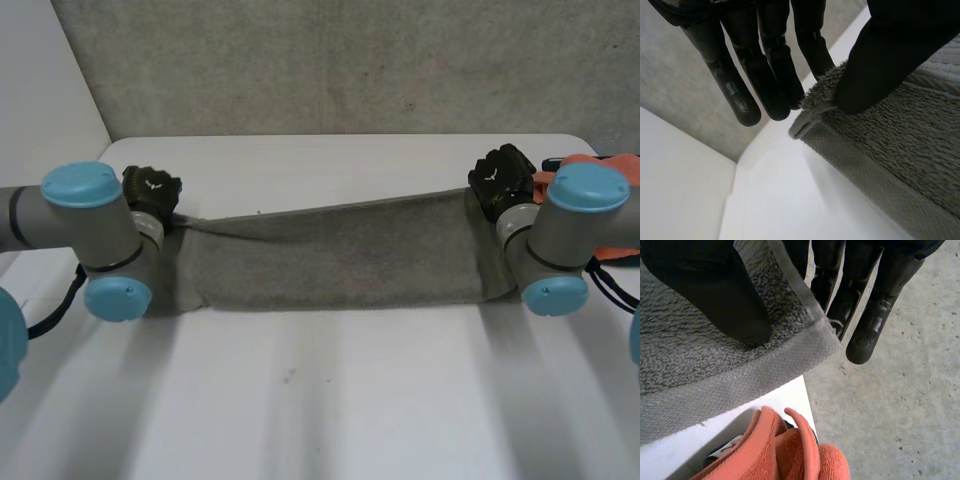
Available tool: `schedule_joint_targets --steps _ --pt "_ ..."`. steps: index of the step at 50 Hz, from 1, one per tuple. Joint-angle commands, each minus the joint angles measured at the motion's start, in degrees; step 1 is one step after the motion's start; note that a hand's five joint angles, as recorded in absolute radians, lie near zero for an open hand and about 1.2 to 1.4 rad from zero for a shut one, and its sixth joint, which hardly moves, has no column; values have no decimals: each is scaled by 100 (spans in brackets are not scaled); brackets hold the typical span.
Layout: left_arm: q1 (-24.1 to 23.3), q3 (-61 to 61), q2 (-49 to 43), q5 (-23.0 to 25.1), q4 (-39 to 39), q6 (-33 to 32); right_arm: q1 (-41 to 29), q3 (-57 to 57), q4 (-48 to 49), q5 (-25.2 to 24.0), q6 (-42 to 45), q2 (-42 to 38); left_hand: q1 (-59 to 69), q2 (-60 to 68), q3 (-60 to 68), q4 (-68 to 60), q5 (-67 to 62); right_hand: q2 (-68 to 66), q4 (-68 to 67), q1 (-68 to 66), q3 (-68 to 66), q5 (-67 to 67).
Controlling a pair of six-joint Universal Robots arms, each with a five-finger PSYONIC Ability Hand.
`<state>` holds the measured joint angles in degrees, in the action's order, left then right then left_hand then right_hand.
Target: Fold the laundry.
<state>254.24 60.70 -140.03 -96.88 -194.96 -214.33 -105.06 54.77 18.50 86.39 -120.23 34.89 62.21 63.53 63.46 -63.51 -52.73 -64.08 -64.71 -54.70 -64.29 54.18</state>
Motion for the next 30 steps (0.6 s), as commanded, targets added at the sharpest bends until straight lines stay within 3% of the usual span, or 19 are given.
schedule_joint_targets --steps 1,6,11,17,25,30 --pt "-199 3 -130 64 -516 -13 -32 -195 241 1 26 -247 -4987 -5119 -5112 5117 5039 5408 5471 4470 5429 -5418" --pt "-331 353 168 46 -630 22 -67 95 628 255 -211 157 -5221 -5353 -5346 5351 5273 5408 5471 4470 5429 -5418" --pt "-305 899 713 46 -630 58 3 964 585 379 -1273 1246 -5221 -5353 -5346 5351 5273 5408 5471 4470 5429 -5418" --pt "-226 2013 1740 73 -604 258 143 1966 -695 134 -2582 2459 -5221 -5353 -5346 5351 5273 5408 5471 4470 5429 -5418" --pt "-226 3175 2638 468 -639 1015 732 2599 -2183 -245 -3638 2663 -5221 -5353 -5346 5351 5273 5408 5471 4470 5429 -5418" --pt "-252 3440 2744 661 -648 1200 838 2907 -1851 -394 -3648 2584 -5221 -5353 -5346 5351 5273 5098 5160 4159 5119 -5108"
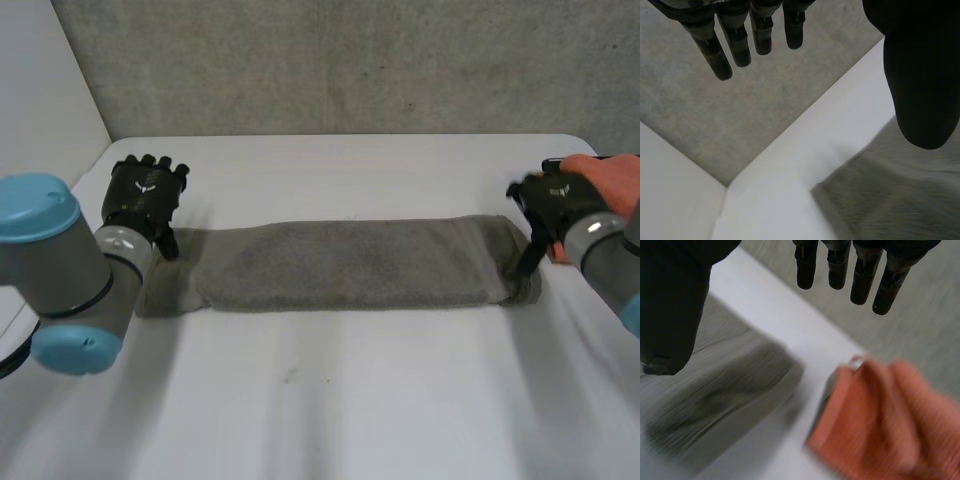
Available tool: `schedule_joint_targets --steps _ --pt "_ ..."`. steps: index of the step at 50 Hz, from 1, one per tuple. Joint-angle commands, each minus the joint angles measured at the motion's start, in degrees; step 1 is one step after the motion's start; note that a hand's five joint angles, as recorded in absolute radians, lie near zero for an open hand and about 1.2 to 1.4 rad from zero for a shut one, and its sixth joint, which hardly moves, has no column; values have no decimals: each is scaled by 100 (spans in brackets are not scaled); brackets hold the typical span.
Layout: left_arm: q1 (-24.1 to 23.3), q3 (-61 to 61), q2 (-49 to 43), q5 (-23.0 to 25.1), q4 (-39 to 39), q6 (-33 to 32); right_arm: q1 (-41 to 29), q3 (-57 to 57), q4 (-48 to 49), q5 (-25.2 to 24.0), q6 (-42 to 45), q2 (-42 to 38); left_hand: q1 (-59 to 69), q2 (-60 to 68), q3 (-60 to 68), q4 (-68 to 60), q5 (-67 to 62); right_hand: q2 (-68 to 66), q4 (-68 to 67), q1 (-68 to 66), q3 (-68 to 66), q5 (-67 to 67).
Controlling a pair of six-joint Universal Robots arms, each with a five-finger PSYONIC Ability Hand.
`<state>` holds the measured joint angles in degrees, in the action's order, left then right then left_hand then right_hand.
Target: Fold the laundry.
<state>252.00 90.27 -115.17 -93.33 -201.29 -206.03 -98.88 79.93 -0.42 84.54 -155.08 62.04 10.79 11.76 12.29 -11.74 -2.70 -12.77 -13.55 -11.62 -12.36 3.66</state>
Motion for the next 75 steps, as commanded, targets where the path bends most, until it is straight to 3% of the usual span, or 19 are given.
schedule_joint_targets --steps 1,7,11,15,25,29,33,39,44,51,55,60,68,73,74,75 --pt "-45 500 259 306 -15 379 246 452 216 -219 -163 -227 -79 -176 -229 174 270 -168 -90 -283 -209 78" --pt "-63 527 215 306 -15 379 255 365 578 -184 -128 -763 -79 -176 -229 174 270 -823 -745 -938 -865 734" --pt "-63 527 179 315 -15 379 264 260 710 -184 29 -1036 -79 -176 -229 174 270 -2118 -2040 -2233 -2159 2028" --pt "-54 553 171 315 -15 379 386 172 789 -140 267 -1160 -79 -176 -229 174 270 -6715 -6637 -6830 -6756 6625" --pt "-10 667 398 333 -7 379 914 778 965 -192 627 -193 -79 -176 -229 174 270 -6723 -6645 -6838 -6764 6634" --pt "16 825 548 342 -7 379 1309 1015 921 -201 1241 88 -79 -176 -229 174 270 -6723 -6645 -6838 -6764 6634" --pt "60 975 706 350 2 379 1897 1182 912 -131 2443 133 -79 -176 -229 174 270 -6723 -6645 -6838 -6764 6634" --pt "218 1151 909 412 2 371 1995 1148 956 -96 3080 255 -79 -176 -229 174 270 -6723 -6645 -6838 -6764 6634" --pt "367 1177 1005 605 11 371 1135 937 1026 -157 2799 633 -79 -176 -229 174 270 -6723 -6645 -6838 -6764 6634" --pt "578 1195 1216 676 55 379 -604 120 1299 -201 2447 546 -79 -176 -229 174 270 -6723 -6645 -6838 -6764 6634" --pt "683 1247 1339 676 64 379 -1659 -407 1659 -420 2491 20 -79 -176 -229 174 270 -6723 -6645 -6838 -6764 6634" --pt "824 1353 1436 755 64 379 -2792 -1092 2037 -1113 2500 -884 -79 -176 -229 174 270 -6723 -6645 -6838 -6764 6634" --pt "869 1406 1428 939 64 397 -3699 -1857 2160 -1809 2473 -2203 -79 -176 -229 174 270 -6723 -6645 -6838 -6764 6634" --pt "807 1344 1375 931 46 406 -3858 -2043 2160 -1766 2491 -2653 -79 -176 -229 174 270 -6723 -6645 -6838 -6764 6634" --pt "781 1309 1375 931 46 406 -3858 -2043 2160 -1740 2491 -2680 -79 -176 -229 174 270 -5130 -5053 -5245 -5172 5041" --pt "763 1292 1375 931 37 406 -3858 -2008 2160 -1626 2465 -2654 -79 -176 -229 174 270 -1018 -940 -1133 -1059 928"
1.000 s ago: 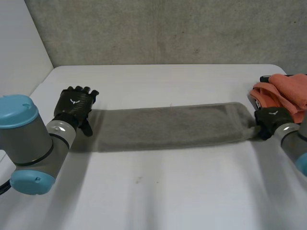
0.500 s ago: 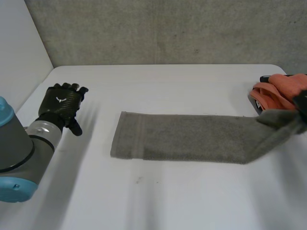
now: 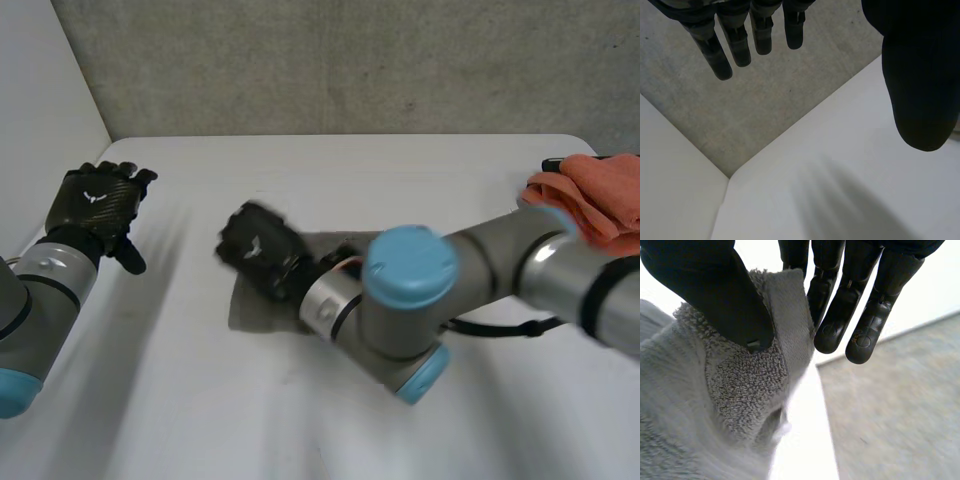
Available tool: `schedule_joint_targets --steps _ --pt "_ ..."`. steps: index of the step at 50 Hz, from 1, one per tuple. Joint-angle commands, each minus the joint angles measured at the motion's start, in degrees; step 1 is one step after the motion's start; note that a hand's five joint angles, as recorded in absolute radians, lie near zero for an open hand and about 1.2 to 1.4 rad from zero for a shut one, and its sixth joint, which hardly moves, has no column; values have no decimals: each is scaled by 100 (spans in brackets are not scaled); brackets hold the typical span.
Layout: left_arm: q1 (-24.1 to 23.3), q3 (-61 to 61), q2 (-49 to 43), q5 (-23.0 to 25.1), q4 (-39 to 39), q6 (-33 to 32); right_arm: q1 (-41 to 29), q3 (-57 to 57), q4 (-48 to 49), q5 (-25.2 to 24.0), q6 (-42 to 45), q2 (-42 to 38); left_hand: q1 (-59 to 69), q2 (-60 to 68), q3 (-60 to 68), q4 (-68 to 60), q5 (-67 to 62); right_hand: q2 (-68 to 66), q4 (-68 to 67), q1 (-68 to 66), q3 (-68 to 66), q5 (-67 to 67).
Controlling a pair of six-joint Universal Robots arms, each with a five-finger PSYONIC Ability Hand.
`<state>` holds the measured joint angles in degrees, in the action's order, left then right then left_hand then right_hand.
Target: Fold the laundry.
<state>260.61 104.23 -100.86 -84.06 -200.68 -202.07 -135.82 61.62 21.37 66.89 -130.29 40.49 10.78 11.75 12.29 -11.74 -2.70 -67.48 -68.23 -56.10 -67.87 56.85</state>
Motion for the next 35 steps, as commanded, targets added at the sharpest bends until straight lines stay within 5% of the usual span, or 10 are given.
schedule_joint_targets --steps 1,7,13,19,28,35 --pt "-124 -122 -56 12 -24 10 -164 -159 -18 218 -31 -472 -78 -175 -229 174 270 5748 5823 4610 5787 -5685" --pt "-650 -377 -249 13 -68 62 -68 235 -98 1105 -364 309 -78 -175 -229 174 270 5748 5823 4610 5787 -5685" --pt "-1293 -764 -688 13 -50 352 564 1219 -185 1950 -2042 1521 -78 -175 -229 174 270 5748 5823 4610 5787 -5685" --pt "-1856 -1185 -1399 4 -59 572 1258 2036 -1106 2038 -3062 2077 -78 -175 -229 174 270 5748 5823 4610 5787 -5685" --pt "-2129 -1915 -2367 -154 108 529 1734 2785 -1337 2029 -3187 1840 -78 -175 -229 174 270 5625 5700 4487 5664 -5562" --pt "-2129 -1881 -2324 -242 231 555 2085 2829 -1240 2091 -2906 1409 -78 -175 -229 174 270 248 323 -890 287 -185"
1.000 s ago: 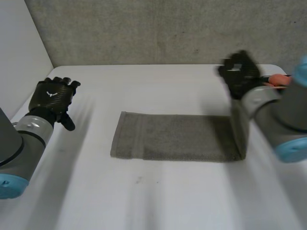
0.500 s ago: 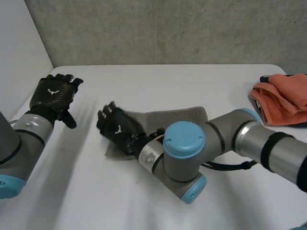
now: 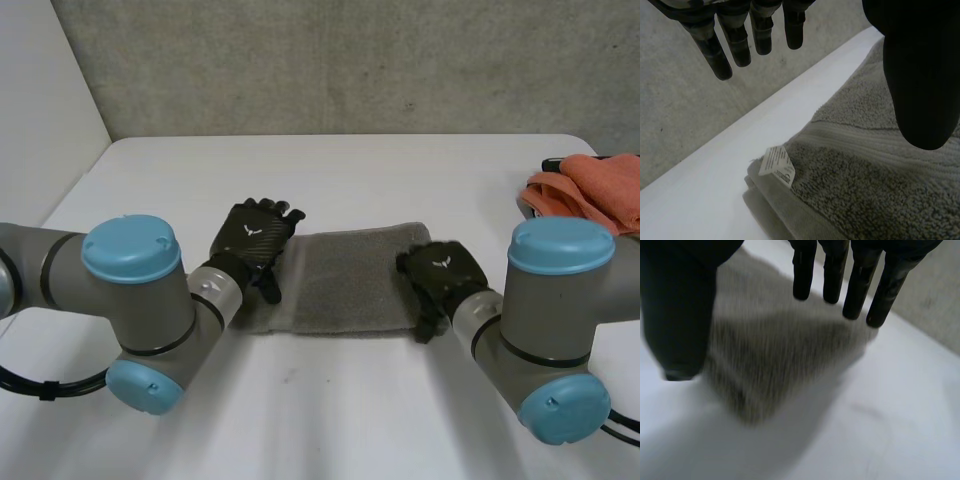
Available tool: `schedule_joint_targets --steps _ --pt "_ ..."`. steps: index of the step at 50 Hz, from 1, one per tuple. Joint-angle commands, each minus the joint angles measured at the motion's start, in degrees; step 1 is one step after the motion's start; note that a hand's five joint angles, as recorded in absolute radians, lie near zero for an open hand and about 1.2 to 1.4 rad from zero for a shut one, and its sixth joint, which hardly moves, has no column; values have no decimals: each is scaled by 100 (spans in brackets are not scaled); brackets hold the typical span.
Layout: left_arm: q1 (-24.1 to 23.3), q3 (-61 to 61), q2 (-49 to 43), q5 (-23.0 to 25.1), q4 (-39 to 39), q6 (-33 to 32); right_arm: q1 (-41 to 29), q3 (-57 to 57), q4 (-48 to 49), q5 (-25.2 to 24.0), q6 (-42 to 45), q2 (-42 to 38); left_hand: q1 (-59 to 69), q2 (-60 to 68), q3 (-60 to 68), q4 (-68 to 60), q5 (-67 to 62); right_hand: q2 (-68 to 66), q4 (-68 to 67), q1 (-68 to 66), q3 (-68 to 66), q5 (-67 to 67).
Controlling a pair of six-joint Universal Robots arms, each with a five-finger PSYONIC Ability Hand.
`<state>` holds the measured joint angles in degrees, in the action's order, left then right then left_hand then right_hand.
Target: Fold the laundry.
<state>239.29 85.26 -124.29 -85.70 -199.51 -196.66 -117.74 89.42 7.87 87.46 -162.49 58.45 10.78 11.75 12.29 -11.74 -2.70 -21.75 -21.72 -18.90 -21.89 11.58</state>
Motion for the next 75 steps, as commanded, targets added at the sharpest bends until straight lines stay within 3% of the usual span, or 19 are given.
schedule_joint_targets --steps 1,8,12,16,21,27,29,30,31,34,35,40,45,49,54,64,75 --pt "-5 61 45 -78 123 13 313 57 101 34 402 -387 -78 -175 -229 174 270 -5416 -5420 -5702 -5402 5433" --pt "74 474 677 -69 140 31 770 304 233 122 1649 -1 -78 -175 -229 174 270 -5825 -5828 -6110 -5811 5842" --pt "144 667 1011 -60 140 49 683 181 268 166 2387 430 -78 -175 -229 174 270 -5825 -5828 -6110 -5811 5842" --pt "223 843 1319 -43 140 66 157 -205 251 78 2933 483 -78 -175 -229 174 270 -5825 -5828 -6110 -5811 5842" --pt "259 922 1513 -96 140 66 -1100 -978 286 -141 3337 -122 -78 -175 -229 174 270 -5825 -5828 -6110 -5811 5842" --pt "408 958 1619 -104 140 75 -1751 -1270 242 -1081 3549 -588 -78 -175 -229 174 270 -5825 -5828 -6110 -5811 5842" --pt "417 958 1619 -104 140 75 -1857 -1252 224 -1336 3488 -721 -78 -175 -229 174 270 -5232 -5235 -5517 -5217 5248" --pt "417 958 1619 -104 140 75 -1875 -1243 224 -1406 3461 -729 -78 -175 -229 174 270 -4310 -4313 -4595 -4295 4326" --pt "417 958 1619 -96 140 75 -1858 -1191 215 -1451 3339 -703 -78 -175 -229 174 270 -1936 -1939 -2221 -1922 1952" --pt "408 905 1610 -96 123 75 -1822 -1147 233 -1372 3032 -624 -78 -175 -229 174 270 956 952 670 970 -939" --pt "408 879 1610 -96 123 75 -1831 -1103 242 -1224 2587 -494 -78 -175 -229 174 270 1175 1172 890 1189 -1158" --pt "312 651 1584 -96 114 145 -1209 -945 215 -687 872 87 -78 -175 -229 174 270 1175 1172 890 1189 -1158" --pt "-241 220 1400 -96 140 619 -146 -646 163 -502 -921 597 -78 -175 -229 174 270 1175 1172 890 1189 -1158" --pt "-672 -123 1004 -87 219 997 120 -654 -126 -502 -1389 624 -40 -137 -191 136 232 1175 1172 890 1189 -1158" --pt "-998 -571 407 -209 658 1156 111 -795 -444 -519 -1461 475 11 -86 -140 86 182 1175 1172 890 1189 -1158" --pt "-1025 -932 -201 -1457 1608 1077 76 -1331 -637 -844 -1434 -342 11 -86 -140 85 181 1175 1172 890 1189 -1158" --pt "-805 -581 -174 -1458 1678 796 -179 -1814 -1085 -1065 -900 -1063 -40 -136 -190 136 232 1175 1172 890 1189 -1158"
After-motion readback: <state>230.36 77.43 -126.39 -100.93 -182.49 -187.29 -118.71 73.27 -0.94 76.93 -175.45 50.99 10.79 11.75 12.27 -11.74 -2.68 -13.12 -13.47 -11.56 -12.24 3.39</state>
